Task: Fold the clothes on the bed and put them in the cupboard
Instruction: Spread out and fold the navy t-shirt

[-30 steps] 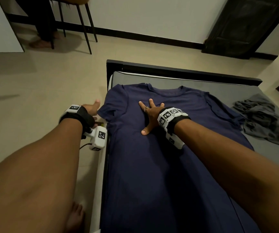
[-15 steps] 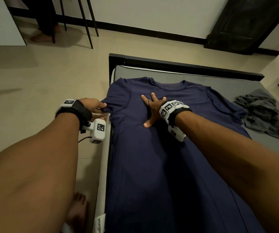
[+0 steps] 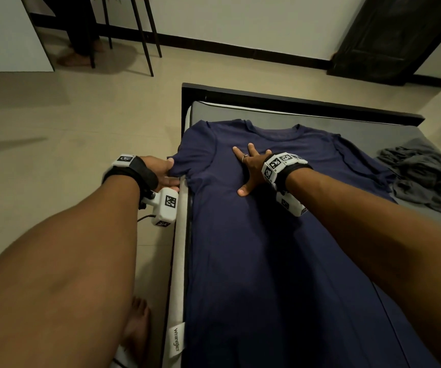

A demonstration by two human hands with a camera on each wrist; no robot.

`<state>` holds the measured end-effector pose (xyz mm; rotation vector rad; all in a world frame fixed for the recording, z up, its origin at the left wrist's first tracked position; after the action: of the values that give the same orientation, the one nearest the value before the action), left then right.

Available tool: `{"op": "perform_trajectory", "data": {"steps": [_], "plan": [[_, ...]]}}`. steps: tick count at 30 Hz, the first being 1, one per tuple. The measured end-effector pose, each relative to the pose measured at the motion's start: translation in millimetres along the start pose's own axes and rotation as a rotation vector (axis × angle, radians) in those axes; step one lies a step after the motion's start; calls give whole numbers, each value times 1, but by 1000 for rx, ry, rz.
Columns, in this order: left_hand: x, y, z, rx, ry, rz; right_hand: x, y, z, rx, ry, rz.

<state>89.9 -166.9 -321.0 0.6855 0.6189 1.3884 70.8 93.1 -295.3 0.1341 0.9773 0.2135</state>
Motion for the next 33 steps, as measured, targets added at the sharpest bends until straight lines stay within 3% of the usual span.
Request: {"op": "perform_trajectory", "data": {"steps": [6, 9, 12, 15, 19, 22, 24, 28, 31, 33], "plan": [[14, -4, 7, 26, -34, -28, -8, -3, 6, 16, -29, 42], [20, -2, 7, 30, -30, 34, -48, -13, 11, -26, -3, 69], [12, 10, 4, 99, 37, 25, -99, -31, 6, -135, 203, -101], [9, 29, 8, 223, 47, 8, -130, -61, 6, -70, 418, -342], [23, 52, 15, 394, -17, -149, -119, -106, -7, -5, 245, -576], [40, 62, 23, 441, 11, -389, -115, -115, -11, -28, 182, -702], [52, 64, 26, 477, -3, -466, -121, -106, -11, 17, 219, -529], [69, 74, 35, 555, -103, -370, -128, -67, -20, 60, 282, -346], [62, 84, 37, 605, -31, -295, -120, -18, -36, 134, 344, -478], [54, 82, 43, 610, 40, -461, -103, 5, -32, 169, 332, -481]]}}
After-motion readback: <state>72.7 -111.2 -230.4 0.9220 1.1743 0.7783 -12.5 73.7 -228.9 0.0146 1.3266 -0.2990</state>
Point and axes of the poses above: each hand's wrist, its own z-axis away from the middle knuckle, its own x-axis out of the palm, y = z × x, the point moved 6 cm from there along -z, towards the middle knuckle, and after that the axes turned 2 degrees about z, right-handed, at the moved point
